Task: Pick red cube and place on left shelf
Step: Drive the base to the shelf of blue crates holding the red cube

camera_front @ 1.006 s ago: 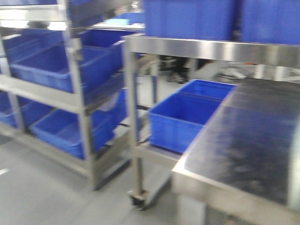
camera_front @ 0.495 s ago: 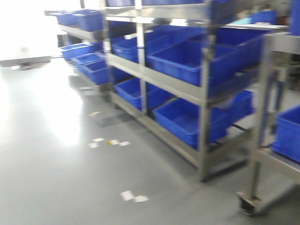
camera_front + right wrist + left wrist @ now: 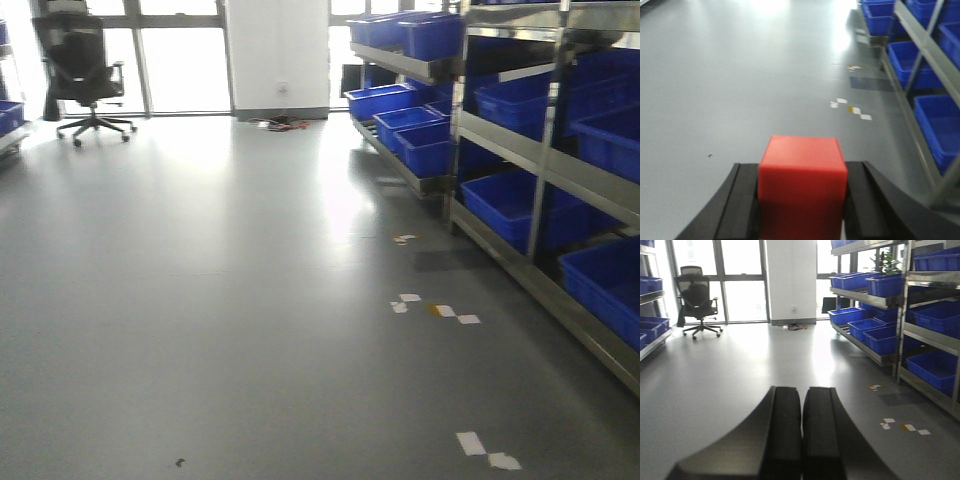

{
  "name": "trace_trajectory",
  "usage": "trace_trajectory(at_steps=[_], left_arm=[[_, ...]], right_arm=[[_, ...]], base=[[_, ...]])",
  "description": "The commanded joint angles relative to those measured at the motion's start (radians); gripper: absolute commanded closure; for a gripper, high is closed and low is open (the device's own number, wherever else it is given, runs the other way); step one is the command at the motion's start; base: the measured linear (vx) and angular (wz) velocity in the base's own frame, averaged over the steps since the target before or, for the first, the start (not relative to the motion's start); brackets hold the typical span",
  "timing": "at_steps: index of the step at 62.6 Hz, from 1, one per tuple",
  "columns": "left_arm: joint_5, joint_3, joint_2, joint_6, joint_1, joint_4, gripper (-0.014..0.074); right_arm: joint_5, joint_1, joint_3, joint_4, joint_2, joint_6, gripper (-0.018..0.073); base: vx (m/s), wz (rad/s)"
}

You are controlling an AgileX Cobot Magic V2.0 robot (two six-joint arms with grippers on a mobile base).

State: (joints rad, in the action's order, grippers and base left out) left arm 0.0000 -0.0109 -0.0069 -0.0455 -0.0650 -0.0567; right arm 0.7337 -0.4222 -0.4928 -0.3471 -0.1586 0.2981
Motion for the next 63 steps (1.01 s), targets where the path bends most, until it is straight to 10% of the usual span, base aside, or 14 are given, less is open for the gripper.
trace_trajectory(at_steps=[1,63], left_arm=[[-0.084,-0.024,-0.013,0.005,-0.004,-0.005,0.0506],[-0.084,-0.024,-0.013,0.005,-0.004,-0.005,0.0506]], right_arm=[[-0.075,0.0,-0.026,-0.038,-0.012,-0.005,0.0368],[-0.072,0.0,-0.026,-0.038,-0.012,-0.005,0.0368]], base=[[0.2,0.65],[0.46,0.25]])
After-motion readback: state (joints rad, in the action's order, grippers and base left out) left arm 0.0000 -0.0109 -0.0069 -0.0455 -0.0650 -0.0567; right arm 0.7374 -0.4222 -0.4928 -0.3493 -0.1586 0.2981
